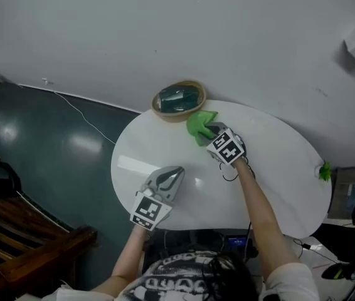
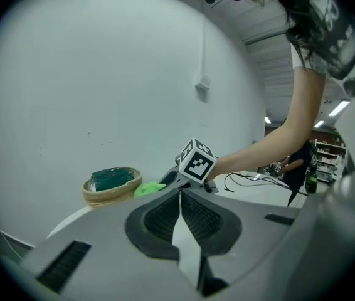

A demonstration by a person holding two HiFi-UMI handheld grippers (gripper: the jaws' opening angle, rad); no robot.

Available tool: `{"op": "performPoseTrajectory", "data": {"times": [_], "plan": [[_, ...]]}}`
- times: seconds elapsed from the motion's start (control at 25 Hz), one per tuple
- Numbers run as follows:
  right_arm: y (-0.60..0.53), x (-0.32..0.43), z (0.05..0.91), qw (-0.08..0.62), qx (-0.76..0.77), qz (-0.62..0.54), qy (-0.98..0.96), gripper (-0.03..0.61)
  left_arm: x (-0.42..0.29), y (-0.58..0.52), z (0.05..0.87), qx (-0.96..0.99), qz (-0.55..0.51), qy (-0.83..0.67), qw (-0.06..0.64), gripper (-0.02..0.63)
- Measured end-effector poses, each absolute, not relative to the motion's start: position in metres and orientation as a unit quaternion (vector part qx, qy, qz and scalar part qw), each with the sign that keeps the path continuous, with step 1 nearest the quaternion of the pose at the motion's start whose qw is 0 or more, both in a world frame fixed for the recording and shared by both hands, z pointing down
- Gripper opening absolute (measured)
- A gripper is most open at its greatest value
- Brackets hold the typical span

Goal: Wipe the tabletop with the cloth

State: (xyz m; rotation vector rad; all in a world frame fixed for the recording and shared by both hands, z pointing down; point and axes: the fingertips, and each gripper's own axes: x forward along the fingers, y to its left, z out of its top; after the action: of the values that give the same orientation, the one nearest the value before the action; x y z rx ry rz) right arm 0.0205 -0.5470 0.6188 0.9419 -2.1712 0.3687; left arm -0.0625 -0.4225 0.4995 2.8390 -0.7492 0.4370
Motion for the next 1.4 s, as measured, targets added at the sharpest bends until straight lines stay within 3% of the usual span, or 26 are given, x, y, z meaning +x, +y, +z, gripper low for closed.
{"op": "performPoseTrajectory", "data": {"times": [0.52, 1.4], "plan": [[-0.527, 0.125, 0.656, 0.389, 0.436, 0.203, -0.786, 0.095, -0.029, -0.430, 0.506, 0.965, 0.143, -0.206, 0.076, 0.009], [-0.336, 0.450, 0.651, 0.362, 0.593, 0.288, -0.659, 0.095, 0.155, -0.318, 0.474, 0.975, 0.146, -0.158, 0.047, 0.009]]}}
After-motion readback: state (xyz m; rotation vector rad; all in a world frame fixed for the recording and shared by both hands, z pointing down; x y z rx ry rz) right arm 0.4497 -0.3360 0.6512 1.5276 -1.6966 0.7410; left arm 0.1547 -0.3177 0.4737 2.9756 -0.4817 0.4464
